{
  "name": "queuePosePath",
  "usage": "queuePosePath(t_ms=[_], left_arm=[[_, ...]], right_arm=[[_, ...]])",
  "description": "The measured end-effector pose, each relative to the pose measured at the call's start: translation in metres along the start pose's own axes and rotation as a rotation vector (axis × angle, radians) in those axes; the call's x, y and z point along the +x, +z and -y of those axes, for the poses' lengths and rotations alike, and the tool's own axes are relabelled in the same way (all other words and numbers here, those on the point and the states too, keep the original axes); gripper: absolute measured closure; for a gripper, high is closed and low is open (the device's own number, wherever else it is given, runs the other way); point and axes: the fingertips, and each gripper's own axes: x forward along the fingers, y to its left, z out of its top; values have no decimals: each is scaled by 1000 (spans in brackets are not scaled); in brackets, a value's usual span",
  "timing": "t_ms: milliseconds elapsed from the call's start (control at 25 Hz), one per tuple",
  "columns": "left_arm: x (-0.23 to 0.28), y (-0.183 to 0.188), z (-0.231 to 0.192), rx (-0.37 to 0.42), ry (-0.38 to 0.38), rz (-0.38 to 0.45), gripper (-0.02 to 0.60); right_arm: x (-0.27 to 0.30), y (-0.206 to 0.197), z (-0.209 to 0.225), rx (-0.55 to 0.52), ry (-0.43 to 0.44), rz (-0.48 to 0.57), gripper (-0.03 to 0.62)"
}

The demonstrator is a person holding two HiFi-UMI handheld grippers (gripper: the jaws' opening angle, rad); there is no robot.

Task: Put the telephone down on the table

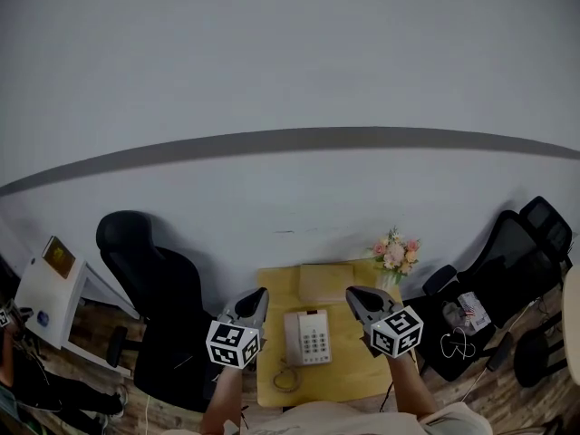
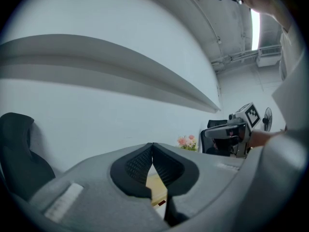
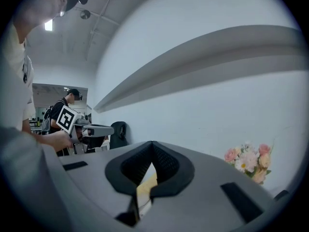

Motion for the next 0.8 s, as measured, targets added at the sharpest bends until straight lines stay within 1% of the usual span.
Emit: queuePosePath(t_ms=[120, 200, 440, 640, 800], left_arm=[[-3, 15, 3, -25, -23, 43, 563], [-2, 27, 6, -27, -34, 73, 563], [-1, 46, 4, 30, -26, 97, 563], [2, 72, 9, 118, -30, 120, 563], [0, 82, 11, 118, -35, 138, 563]], right_arm=[[0, 11, 4, -20, -18, 20, 592], [2, 21, 6, -40, -20, 32, 592], [2, 42, 3, -62, -13, 68, 592], [1, 68, 3, -106, -10, 109, 592], [-6, 83, 4, -131, -19, 133, 592]])
